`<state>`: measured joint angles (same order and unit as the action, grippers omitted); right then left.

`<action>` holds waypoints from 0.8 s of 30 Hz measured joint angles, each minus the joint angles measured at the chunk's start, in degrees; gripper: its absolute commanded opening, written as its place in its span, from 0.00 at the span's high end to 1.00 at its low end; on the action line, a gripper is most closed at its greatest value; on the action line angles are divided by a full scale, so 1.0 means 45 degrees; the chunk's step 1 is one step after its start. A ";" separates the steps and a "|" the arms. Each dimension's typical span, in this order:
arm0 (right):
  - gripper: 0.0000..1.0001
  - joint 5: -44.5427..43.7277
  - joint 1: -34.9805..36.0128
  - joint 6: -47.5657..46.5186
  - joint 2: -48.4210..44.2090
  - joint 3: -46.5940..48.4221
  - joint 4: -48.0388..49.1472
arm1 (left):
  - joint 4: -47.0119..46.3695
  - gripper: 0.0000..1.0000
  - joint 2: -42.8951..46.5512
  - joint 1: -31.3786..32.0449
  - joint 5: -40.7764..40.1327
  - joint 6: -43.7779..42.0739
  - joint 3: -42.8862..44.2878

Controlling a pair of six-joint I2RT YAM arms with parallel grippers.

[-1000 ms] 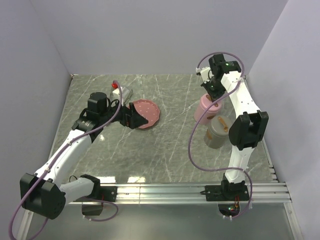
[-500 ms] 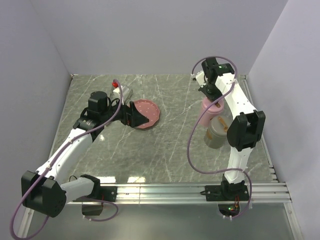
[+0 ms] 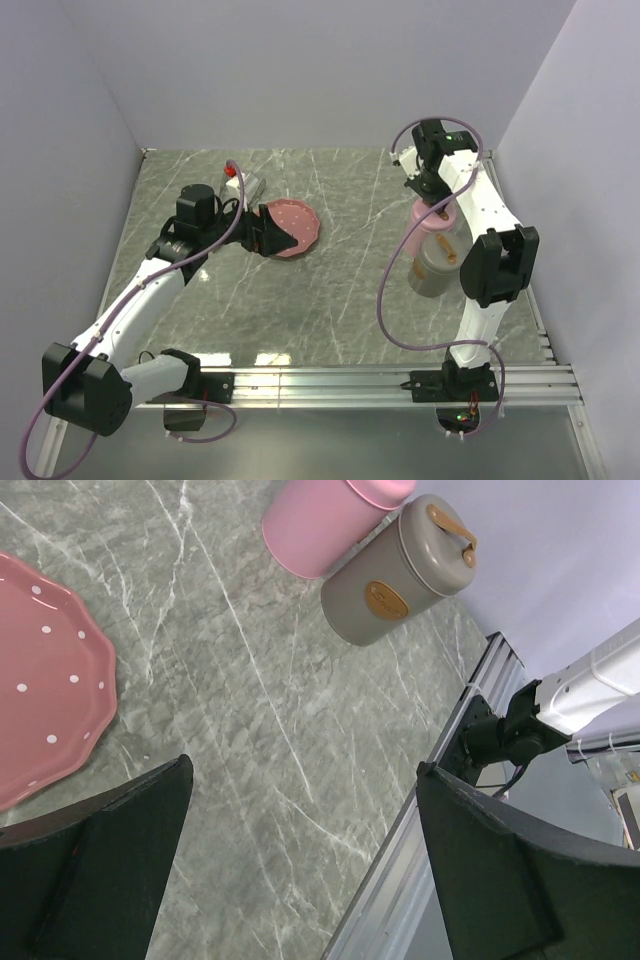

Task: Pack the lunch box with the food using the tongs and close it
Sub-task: Put the lid back on the lunch box

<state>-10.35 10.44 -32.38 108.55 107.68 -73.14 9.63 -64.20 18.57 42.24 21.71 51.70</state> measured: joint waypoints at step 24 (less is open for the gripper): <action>0.20 0.4226 -0.1617 0.1200 -0.1307 0.2618 -0.0471 | 0.2875 0.01 0.0257 -0.0816 -0.1520 -0.1734 0.1472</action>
<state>8.67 3.16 -26.98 102.67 119.46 -75.26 22.57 -63.05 14.90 35.40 13.91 58.33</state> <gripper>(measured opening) 0.751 0.994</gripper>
